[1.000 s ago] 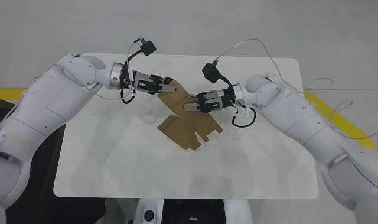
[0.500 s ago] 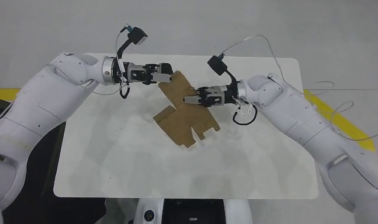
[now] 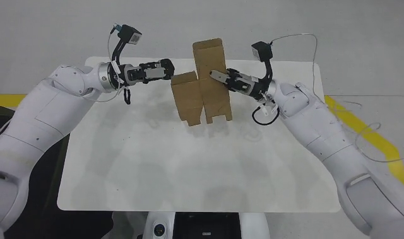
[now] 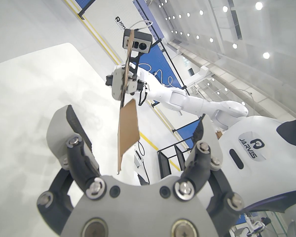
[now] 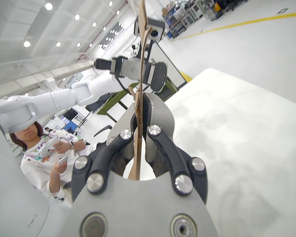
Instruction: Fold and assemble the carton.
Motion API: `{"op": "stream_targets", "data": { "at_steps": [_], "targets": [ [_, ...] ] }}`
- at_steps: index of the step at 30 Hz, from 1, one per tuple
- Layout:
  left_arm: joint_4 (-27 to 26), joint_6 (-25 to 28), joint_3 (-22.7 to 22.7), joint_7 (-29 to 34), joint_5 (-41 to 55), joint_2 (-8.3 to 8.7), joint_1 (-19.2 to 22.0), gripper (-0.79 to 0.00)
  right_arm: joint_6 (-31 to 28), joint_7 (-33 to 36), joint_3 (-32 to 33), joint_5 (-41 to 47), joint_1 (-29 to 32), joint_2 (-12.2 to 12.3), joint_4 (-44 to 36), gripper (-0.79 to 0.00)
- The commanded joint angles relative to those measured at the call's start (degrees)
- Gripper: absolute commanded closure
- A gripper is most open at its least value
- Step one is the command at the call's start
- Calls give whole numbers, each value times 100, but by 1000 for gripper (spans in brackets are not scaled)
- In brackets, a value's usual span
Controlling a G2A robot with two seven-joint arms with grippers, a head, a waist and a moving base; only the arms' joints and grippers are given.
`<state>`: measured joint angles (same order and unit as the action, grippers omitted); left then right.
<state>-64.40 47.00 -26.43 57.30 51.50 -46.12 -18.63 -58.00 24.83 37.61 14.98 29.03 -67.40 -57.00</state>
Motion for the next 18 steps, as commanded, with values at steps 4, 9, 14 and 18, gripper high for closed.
{"op": "stream_targets", "data": {
  "at_steps": [4,9,14,18],
  "targets": [
    [51,-49,-81,49,-21,-38,-151,-785,0,-943,354,-358,278,-74,-123,0],
    [29,-79,-134,79,-102,-91,-255,-785,0,-1381,565,-532,473,-151,-230,0],
    [-96,-5,-141,5,-341,-137,-361,-785,0,-1467,622,-464,578,-257,-336,0],
    [-235,141,-107,-141,-649,-154,-430,-785,0,-1474,659,-407,608,-345,-314,0]
  ]
}}
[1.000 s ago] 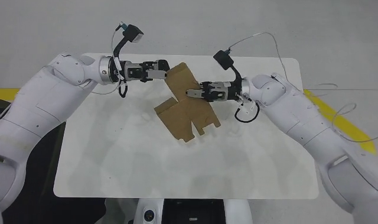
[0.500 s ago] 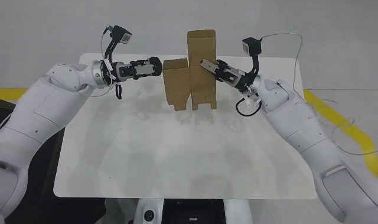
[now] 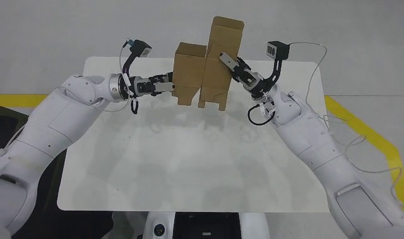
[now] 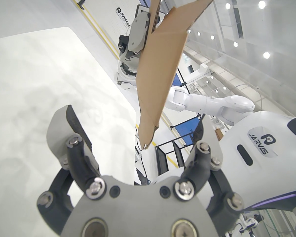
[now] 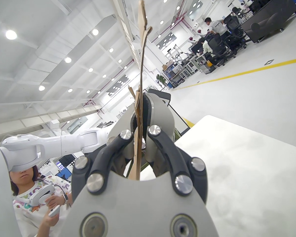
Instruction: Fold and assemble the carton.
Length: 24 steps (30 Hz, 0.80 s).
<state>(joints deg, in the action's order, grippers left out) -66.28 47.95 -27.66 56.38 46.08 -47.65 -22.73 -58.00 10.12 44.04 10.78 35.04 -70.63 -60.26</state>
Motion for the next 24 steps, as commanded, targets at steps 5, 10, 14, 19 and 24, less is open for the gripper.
{"op": "stream_targets", "data": {
  "at_steps": [5,10,14,19,24],
  "targets": [
    [-176,112,91,-114,-289,24,-67,-422,0,54,111,38,37,-106,47,0],
    [-218,156,142,-158,-306,54,-65,-379,0,158,224,42,78,-171,75,0],
    [-252,157,164,-159,-229,82,-52,-299,0,249,307,50,108,-219,105,0],
    [-305,119,184,-121,-140,112,-37,-215,0,372,410,67,140,-276,122,0],
    [-332,111,194,-113,-106,137,-31,-160,0,509,506,80,176,-326,163,0]
  ]
}}
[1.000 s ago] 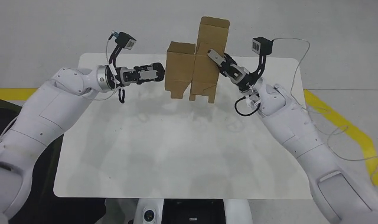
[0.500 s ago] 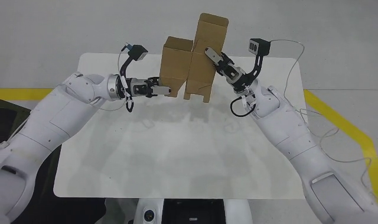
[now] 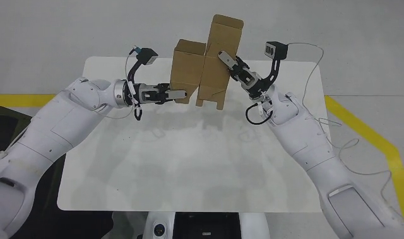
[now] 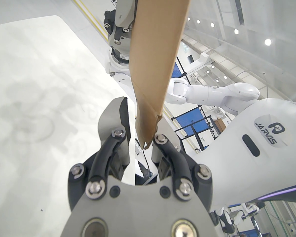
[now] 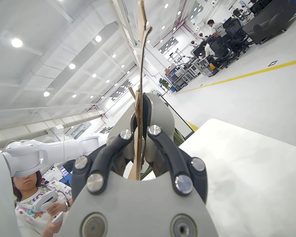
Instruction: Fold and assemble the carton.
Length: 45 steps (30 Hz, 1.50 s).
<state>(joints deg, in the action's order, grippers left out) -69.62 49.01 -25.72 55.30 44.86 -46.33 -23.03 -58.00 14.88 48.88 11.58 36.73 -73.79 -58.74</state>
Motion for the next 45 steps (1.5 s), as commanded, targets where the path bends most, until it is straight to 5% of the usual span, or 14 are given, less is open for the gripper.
{"op": "stream_targets", "data": {
  "at_steps": [1,2,3,4,17,28,45],
  "targets": [
    [7,4,-2,-4,30,10,2,-135,0,54,43,12,16,-20,23,0],
    [13,1,-4,-1,42,13,7,-99,0,75,66,15,22,-29,37,-154],
    [20,-2,-6,2,54,15,11,-43,0,108,85,2,22,-36,55,-616],
    [18,-5,-6,5,63,15,13,0,0,117,103,5,22,-42,61,-785],
    [96,-242,-18,241,46,31,60,0,0,871,364,78,17,-68,273,-785],
    [251,-1022,119,1022,-245,-13,268,0,44,2872,787,482,-38,254,480,-785],
    [-17,-2204,258,2205,-54,45,357,0,1495,4636,619,1079,347,876,-244,-785]
  ]
}}
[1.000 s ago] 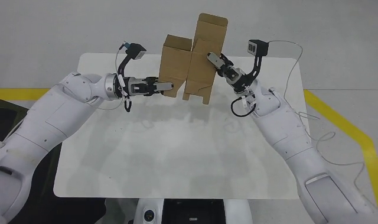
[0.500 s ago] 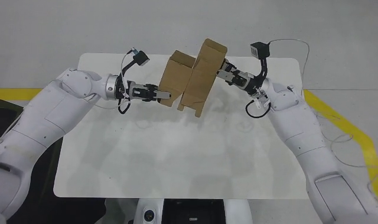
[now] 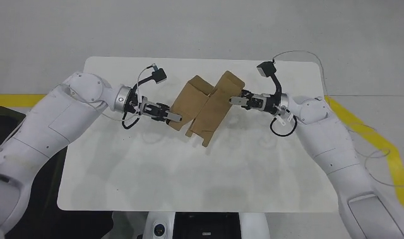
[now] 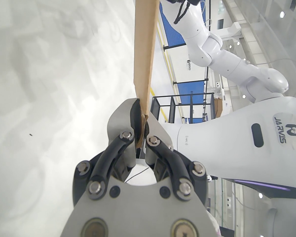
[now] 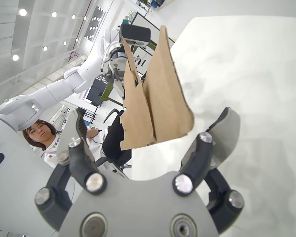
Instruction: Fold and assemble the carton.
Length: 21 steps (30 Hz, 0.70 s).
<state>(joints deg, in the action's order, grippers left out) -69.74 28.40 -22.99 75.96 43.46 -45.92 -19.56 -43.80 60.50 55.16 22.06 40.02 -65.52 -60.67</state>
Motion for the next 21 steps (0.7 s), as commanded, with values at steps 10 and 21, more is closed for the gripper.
{"op": "stream_targets", "data": {
  "at_steps": [10,21],
  "targets": [
    [-48,-776,-177,773,288,-8,-81,0,423,423,-156,260,29,423,-324,-785],
    [-85,-1021,-364,1018,258,-105,-253,0,564,565,-738,678,-95,620,-467,-579]
  ]
}}
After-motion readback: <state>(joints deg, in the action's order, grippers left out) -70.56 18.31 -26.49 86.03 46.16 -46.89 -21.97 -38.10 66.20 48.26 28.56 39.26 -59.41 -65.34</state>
